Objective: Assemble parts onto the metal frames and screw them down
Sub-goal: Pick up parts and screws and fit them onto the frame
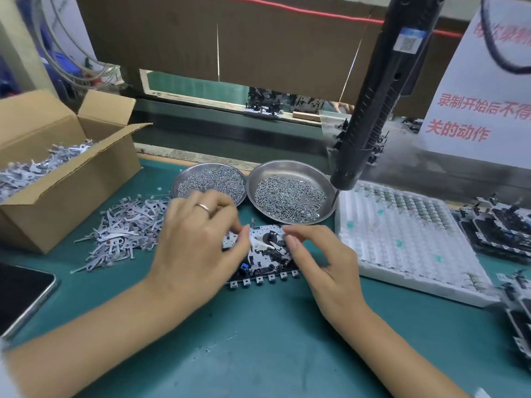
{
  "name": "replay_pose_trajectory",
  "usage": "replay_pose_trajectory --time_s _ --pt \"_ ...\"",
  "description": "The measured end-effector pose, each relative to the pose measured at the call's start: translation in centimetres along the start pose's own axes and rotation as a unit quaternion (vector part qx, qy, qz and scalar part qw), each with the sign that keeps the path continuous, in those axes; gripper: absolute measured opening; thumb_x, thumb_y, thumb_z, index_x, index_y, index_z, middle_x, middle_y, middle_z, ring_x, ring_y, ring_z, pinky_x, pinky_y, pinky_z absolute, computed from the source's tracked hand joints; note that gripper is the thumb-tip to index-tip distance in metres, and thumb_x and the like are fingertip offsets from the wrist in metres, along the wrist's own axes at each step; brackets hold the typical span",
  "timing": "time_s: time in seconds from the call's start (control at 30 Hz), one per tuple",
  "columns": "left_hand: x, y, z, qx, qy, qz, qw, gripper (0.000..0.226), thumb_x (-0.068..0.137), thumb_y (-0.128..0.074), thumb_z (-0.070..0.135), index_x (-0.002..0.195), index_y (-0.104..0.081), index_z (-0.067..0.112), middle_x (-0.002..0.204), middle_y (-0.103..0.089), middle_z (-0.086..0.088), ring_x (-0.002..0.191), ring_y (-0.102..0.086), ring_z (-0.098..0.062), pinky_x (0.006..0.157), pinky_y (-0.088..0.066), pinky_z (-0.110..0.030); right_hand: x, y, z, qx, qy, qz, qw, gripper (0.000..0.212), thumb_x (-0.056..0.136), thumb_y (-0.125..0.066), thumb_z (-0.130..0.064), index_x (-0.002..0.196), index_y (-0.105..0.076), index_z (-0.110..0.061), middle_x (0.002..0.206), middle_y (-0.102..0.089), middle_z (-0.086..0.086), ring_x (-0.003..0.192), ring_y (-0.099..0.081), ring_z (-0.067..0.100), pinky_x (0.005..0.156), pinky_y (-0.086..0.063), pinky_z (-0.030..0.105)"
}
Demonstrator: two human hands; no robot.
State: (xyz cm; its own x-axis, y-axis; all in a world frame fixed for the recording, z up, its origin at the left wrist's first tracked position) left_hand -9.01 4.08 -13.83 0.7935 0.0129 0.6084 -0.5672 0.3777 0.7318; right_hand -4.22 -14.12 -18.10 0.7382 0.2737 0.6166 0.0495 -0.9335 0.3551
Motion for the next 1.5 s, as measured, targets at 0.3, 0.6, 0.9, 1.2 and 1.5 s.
replay_pose_trajectory --time_s 0.3,0.6,0.9,1.2,1.5 --pt "-0.2 -2.1 0.4 -0.153 0.074 -0.064 0.983 0.023 0.077 -0.053 0.051 0.076 -0.067 0.033 0.096 -0.059 0.012 0.093 -0.055 -0.012 0.092 -0.025 -0.032 0.3 -0.6 0.8 -0.032 -0.023 -0.016 0.999 0.013 0.081 -0.068 -0.016 0.092 -0.076 -0.014 0.078 -0.060 -0.024 0.082 -0.058 0.014 0.078 -0.048 0.034" --pt "-0.3 -2.4 -1.2 -0.170 0.129 -0.153 0.965 0.018 0.069 -0.056 0.063 0.058 -0.061 0.049 0.099 -0.053 0.028 0.105 -0.045 0.000 0.089 -0.015 -0.020 0.3 -0.9 1.1 -0.054 -0.021 -0.054 0.997 0.014 0.081 -0.069 -0.006 0.093 -0.075 -0.011 0.080 -0.069 -0.004 0.084 -0.055 0.013 0.077 -0.047 0.028" --pt "-0.3 -2.2 -1.3 -0.147 0.129 -0.189 0.962 0.017 0.067 -0.064 0.054 0.052 -0.061 0.046 0.098 -0.051 0.028 0.105 -0.043 -0.003 0.078 -0.012 -0.019 0.0 -0.7 0.7 -0.028 -0.022 -0.088 0.995 0.016 0.082 -0.066 -0.008 0.095 -0.075 -0.009 0.083 -0.070 -0.001 0.080 -0.060 0.014 0.074 -0.045 0.018" --pt "-0.5 -2.2 -1.1 -0.141 0.133 -0.184 0.964 0.014 0.061 -0.064 0.058 0.054 -0.063 0.047 0.100 -0.051 0.029 0.105 -0.044 -0.004 0.079 -0.012 -0.019 -0.2 -0.6 0.7 -0.074 0.012 -0.143 0.987 0.022 0.076 -0.073 -0.003 0.097 -0.073 -0.008 0.082 -0.069 0.000 0.083 -0.056 0.016 0.077 -0.046 0.025" --pt "-0.5 -2.2 -1.2 -0.181 0.155 -0.193 0.952 0.013 0.061 -0.070 0.052 0.051 -0.062 0.049 0.101 -0.052 0.028 0.103 -0.049 -0.003 0.089 -0.018 -0.024 -0.7 -0.8 0.7 -0.130 0.064 -0.117 0.983 0.010 0.078 -0.069 -0.003 0.087 -0.074 -0.003 0.095 -0.064 0.008 0.087 -0.061 0.022 0.081 -0.048 0.025"
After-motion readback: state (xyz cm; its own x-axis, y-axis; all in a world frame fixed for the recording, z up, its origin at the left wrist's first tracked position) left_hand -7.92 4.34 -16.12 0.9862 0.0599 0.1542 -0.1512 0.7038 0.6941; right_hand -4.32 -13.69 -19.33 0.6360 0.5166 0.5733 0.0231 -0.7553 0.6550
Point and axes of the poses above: each hand's wrist, its own x-axis towards the middle knuckle, its own y-axis out of the back of the hand, z = x × y, the point moved 1 cm from there along x, towards the middle knuckle
